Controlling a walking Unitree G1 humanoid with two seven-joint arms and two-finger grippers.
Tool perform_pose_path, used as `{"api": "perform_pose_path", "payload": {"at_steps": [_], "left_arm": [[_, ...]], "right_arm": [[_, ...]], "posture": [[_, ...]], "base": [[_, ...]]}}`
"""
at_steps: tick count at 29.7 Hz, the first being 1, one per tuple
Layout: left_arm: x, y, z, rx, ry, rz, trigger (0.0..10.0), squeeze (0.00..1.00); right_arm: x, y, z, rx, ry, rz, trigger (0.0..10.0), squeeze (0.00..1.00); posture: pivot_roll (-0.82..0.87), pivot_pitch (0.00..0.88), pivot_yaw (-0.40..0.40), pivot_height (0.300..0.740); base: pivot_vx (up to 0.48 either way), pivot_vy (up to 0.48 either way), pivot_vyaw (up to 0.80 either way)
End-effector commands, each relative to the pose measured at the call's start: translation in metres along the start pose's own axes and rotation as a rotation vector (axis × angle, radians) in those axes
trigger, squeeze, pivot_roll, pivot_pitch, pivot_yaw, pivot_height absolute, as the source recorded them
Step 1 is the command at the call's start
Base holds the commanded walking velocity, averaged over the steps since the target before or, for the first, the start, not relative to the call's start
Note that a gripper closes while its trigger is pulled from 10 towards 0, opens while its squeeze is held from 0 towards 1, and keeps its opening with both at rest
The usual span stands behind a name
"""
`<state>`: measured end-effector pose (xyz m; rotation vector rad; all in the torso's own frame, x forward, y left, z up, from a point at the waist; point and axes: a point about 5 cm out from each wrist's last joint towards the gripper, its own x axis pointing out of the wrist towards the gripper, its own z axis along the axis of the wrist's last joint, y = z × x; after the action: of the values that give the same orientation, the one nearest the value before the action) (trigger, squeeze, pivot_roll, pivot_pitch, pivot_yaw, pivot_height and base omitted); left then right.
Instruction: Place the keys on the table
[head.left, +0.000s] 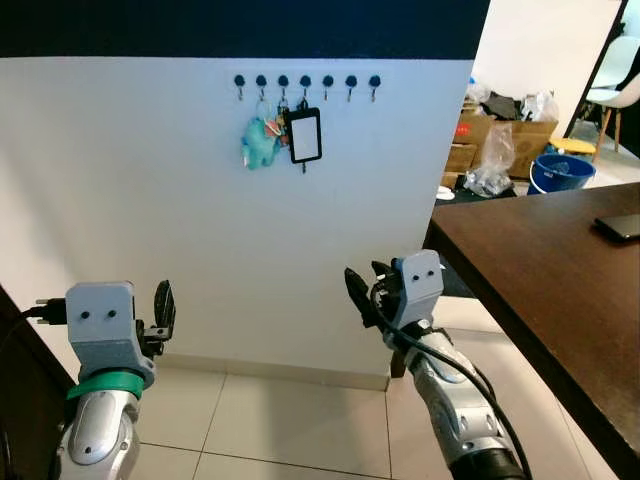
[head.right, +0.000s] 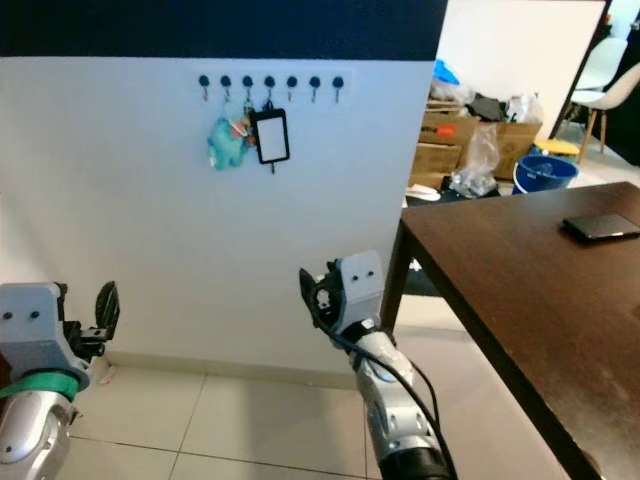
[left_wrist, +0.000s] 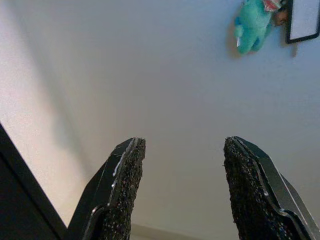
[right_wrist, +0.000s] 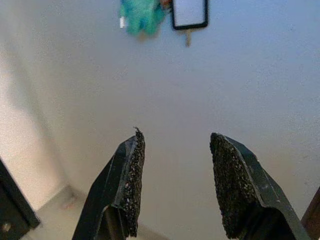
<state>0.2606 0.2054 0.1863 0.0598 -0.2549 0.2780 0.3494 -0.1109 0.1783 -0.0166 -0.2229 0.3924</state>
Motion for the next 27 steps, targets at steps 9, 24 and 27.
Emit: {"api": "perform_pose_path", "payload": {"at_steps": [9, 24, 27], "left_arm": [[0.0020, 0.0004, -0.0024, -0.012, 0.003, 0.015, 10.0, 0.00], [0.0008, 0.0016, -0.0041, 0.003, 0.006, 0.008, 10.0, 0.00], [0.0001, 0.0007, -0.0081, 0.022, 0.019, -0.016, 10.0, 0.00]], "right_arm": [[-0.0031, -0.0047, -0.0025, -0.008, 0.012, -0.008, 10.0, 0.00], [-0.0071, -0.0044, -0.0040, -0.016, 0.009, -0.007, 10.0, 0.00], [-0.0079, -0.0026, -0.0040, -0.019, 0.007, 0.001, 10.0, 0.00]], "posture": [[-0.15, 0.009, 0.104, 0.740], [-0.16, 0.007, 0.111, 0.740], [-0.16, 0.002, 0.110, 0.740]], "base": [[0.340, 0.000, -0.07], [0.338, 0.000, 0.00], [0.330, 0.000, 0.00]]}}
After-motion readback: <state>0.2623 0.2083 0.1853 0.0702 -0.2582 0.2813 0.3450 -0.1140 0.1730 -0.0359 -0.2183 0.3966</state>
